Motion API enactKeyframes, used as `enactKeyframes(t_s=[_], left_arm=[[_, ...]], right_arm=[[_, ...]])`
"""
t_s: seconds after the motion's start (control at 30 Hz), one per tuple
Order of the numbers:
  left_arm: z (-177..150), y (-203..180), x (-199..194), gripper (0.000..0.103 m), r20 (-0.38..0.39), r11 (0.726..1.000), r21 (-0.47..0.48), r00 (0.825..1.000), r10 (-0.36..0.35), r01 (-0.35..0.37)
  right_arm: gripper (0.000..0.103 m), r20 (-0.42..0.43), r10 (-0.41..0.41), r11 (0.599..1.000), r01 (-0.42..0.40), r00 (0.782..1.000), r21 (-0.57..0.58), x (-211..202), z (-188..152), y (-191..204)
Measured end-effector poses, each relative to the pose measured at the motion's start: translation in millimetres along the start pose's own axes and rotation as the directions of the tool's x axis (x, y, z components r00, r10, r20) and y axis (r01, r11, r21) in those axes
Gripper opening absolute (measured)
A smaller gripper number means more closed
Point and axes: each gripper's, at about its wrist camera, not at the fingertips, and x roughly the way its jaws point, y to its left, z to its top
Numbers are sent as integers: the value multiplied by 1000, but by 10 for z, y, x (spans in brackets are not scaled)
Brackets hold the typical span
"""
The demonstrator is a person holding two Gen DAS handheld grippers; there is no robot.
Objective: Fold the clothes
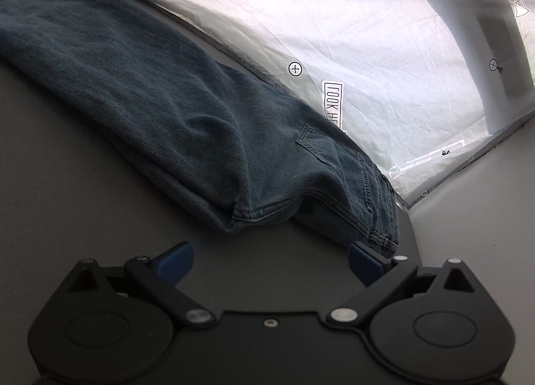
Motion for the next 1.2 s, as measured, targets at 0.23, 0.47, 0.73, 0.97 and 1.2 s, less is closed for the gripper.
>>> enactKeyframes(t_s=[0.23, 0.47, 0.73, 0.97, 1.2], left_arm=[[-265, 506, -141, 101, -51, 1000, 20, 999, -16, 17], [-58, 772, -4, 101, -73, 992, 95, 994, -76, 82], [492, 799, 378, 101, -60, 960, 209, 982, -177, 186], [975, 678, 743, 101, -1, 942, 269, 978, -207, 200], [1276, 763, 953, 101, 65, 960, 184, 972, -226, 211]], right_arm=[[100, -47, 116, 991, -113, 992, 74, -320, -117, 308], [96, -67, 156, 972, -141, 985, 189, -564, -34, 711], [38, -83, 173, 940, -139, 981, 312, -631, 208, 1156], [10, -119, 237, 909, -176, 964, 377, -647, 407, 1298], [5, -126, 321, 841, -221, 939, 494, -444, 815, 1235]])
